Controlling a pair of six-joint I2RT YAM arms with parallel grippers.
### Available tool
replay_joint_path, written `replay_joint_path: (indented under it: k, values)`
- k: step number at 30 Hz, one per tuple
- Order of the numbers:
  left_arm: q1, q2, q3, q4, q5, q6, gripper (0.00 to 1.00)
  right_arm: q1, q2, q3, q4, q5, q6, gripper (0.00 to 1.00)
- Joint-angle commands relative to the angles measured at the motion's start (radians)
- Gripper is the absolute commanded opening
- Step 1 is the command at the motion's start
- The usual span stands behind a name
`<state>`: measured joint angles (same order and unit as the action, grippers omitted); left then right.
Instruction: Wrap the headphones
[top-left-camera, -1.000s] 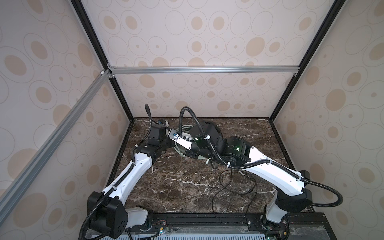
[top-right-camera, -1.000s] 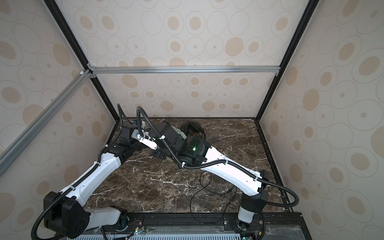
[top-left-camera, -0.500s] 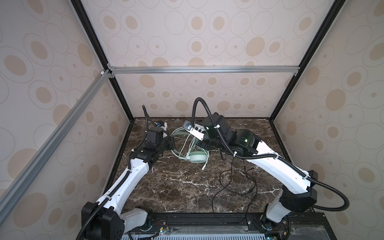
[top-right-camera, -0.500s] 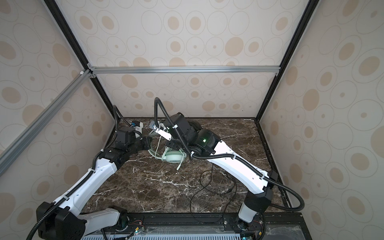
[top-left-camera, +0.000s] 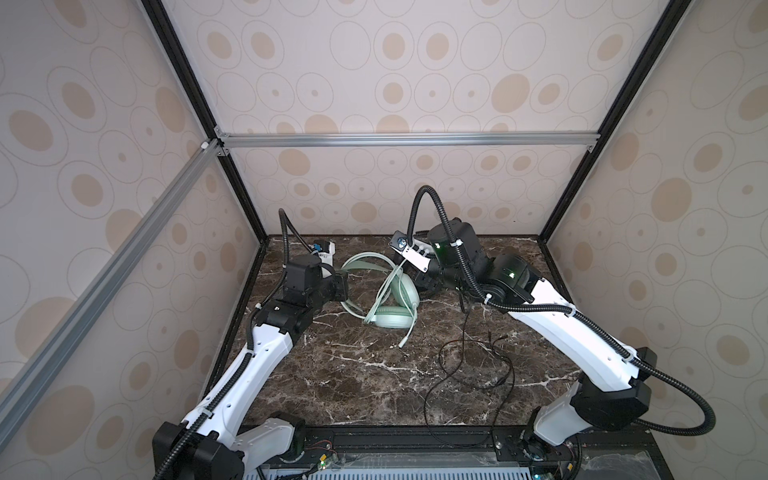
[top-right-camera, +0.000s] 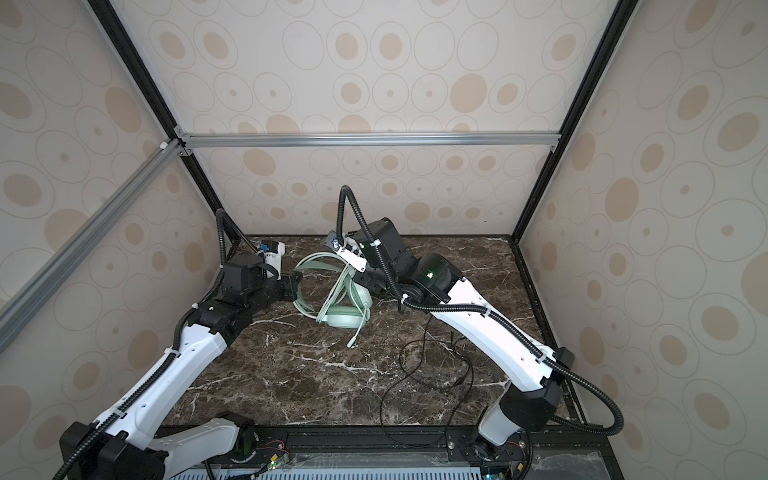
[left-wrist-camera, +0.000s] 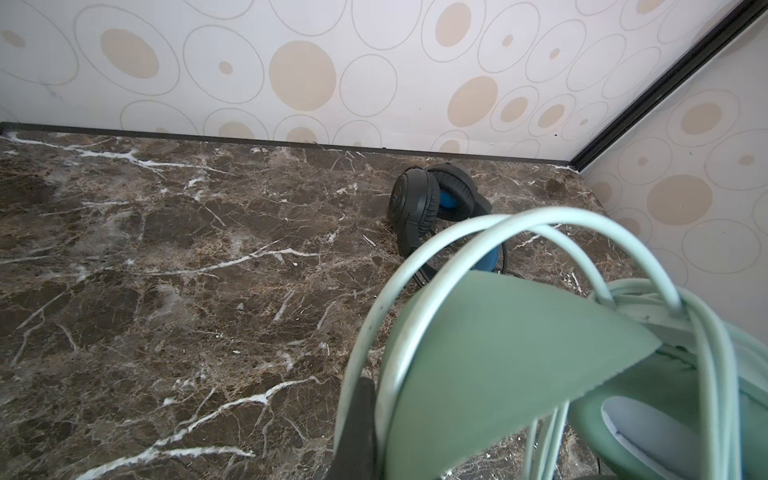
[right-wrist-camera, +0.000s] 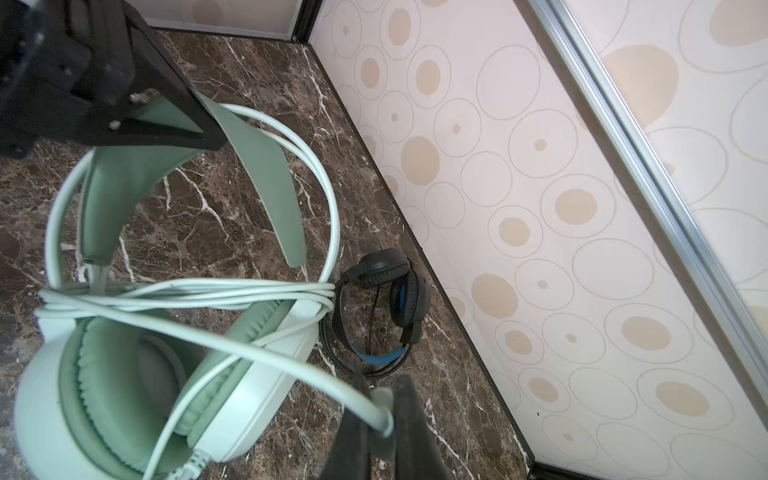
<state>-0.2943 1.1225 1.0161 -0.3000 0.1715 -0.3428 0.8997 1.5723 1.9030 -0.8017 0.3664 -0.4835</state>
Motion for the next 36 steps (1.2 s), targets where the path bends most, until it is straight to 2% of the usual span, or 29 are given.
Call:
replay_joint_path:
  k: [1,11,16,23,34,36]
  values:
    - [0.006,-0.039,0.009,0.028,0.038,0.053,0.0,-0.02,0.026,0.054,0.001,0.007,0.009,0.0]
    - [-0.003,-0.084,-0.028,0.062,0.11,0.104,0.0,-0.104,0.079,0.086,-0.017,-0.082,0.053,0.0]
    - [-0.004,-0.088,-0.031,0.093,0.139,0.091,0.0,-0.153,0.057,0.013,0.029,-0.152,0.095,0.0]
    - [-0.006,-0.088,-0.024,0.134,0.182,0.077,0.0,-0.188,0.037,-0.09,0.073,-0.183,0.14,0.0]
    - [-0.008,-0.087,-0.007,0.135,0.179,0.07,0.0,-0.234,-0.009,-0.248,0.147,-0.259,0.244,0.0]
    - [-0.008,-0.088,-0.006,0.138,0.183,0.067,0.0,-0.234,-0.019,-0.277,0.17,-0.305,0.256,0.0]
